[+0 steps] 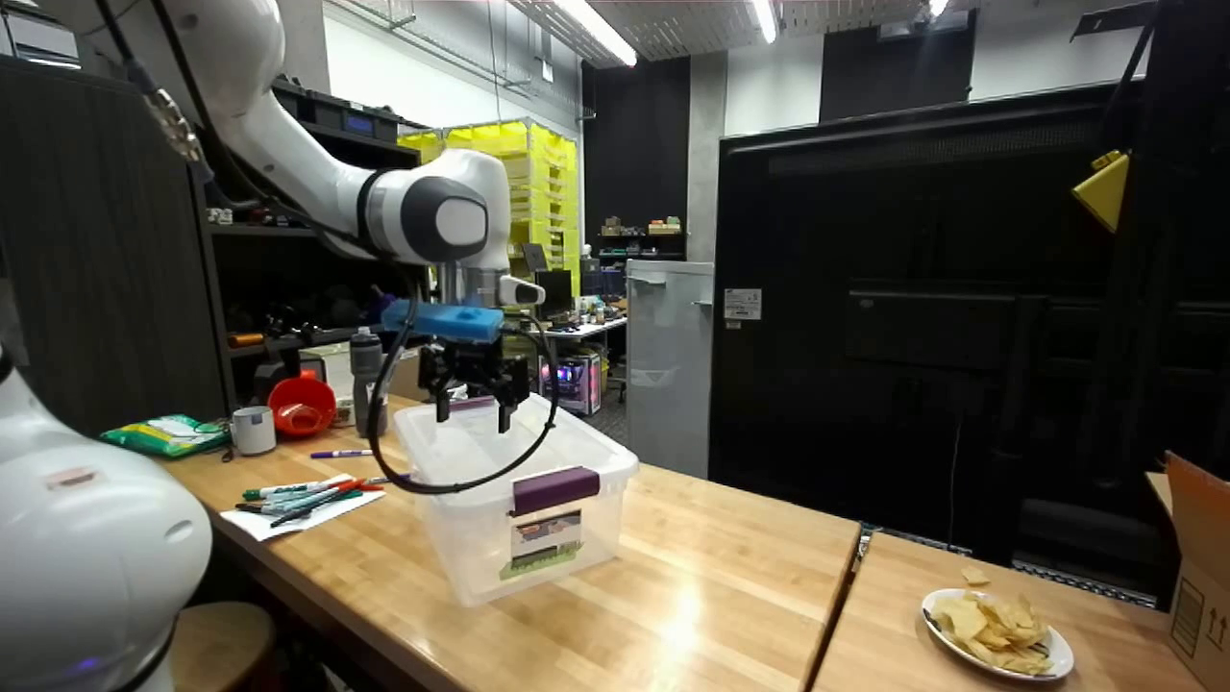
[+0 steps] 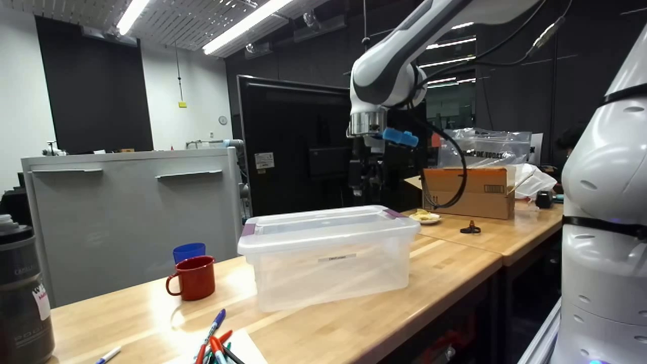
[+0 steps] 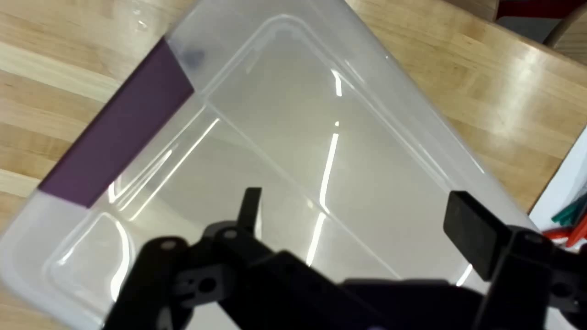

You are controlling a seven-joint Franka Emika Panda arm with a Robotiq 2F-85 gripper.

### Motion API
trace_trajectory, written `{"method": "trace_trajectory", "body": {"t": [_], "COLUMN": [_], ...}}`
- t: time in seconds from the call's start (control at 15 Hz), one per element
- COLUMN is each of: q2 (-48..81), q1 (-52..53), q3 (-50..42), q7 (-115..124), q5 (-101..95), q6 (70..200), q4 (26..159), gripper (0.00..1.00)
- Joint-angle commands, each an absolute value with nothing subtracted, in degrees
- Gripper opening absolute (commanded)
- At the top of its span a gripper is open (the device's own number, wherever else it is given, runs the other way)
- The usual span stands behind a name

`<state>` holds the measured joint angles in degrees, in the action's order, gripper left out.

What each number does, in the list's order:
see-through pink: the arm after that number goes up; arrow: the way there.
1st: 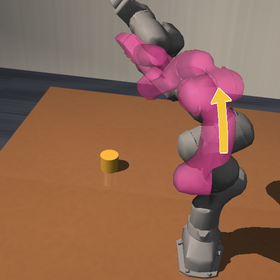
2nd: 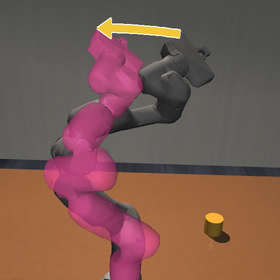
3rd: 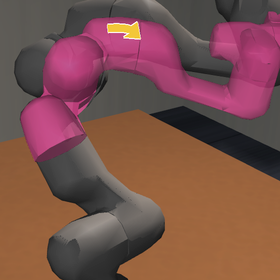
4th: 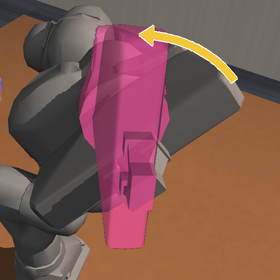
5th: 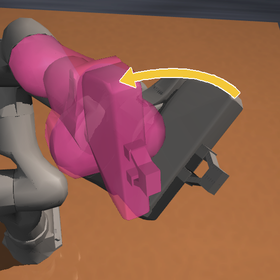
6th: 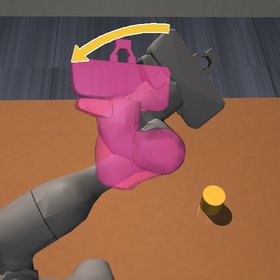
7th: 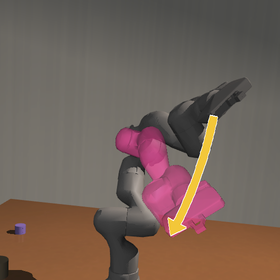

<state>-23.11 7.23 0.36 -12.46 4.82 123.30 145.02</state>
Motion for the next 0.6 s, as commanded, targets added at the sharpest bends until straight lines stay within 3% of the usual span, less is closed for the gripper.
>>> {"method": "trace_trajectory", "body": {"t": [0.0,0.33,0.4,0.53], "q2": [-25.86,-32.44,-27.72,-30.48], "q1": [9.24,13.73,15.01,19.36], "q3": [1.12,4.02,4.85,6.14], "q7": [-16.12,-18.04,-17.84,-18.33], "q5": [5.83,4.40,4.05,6.44], "q6": [130.63,137.09,134.57,134.75], "q4": [154.77,167.09,159.00,159.76], "gripper": [1.00,1.00,1.00,1.00]}}
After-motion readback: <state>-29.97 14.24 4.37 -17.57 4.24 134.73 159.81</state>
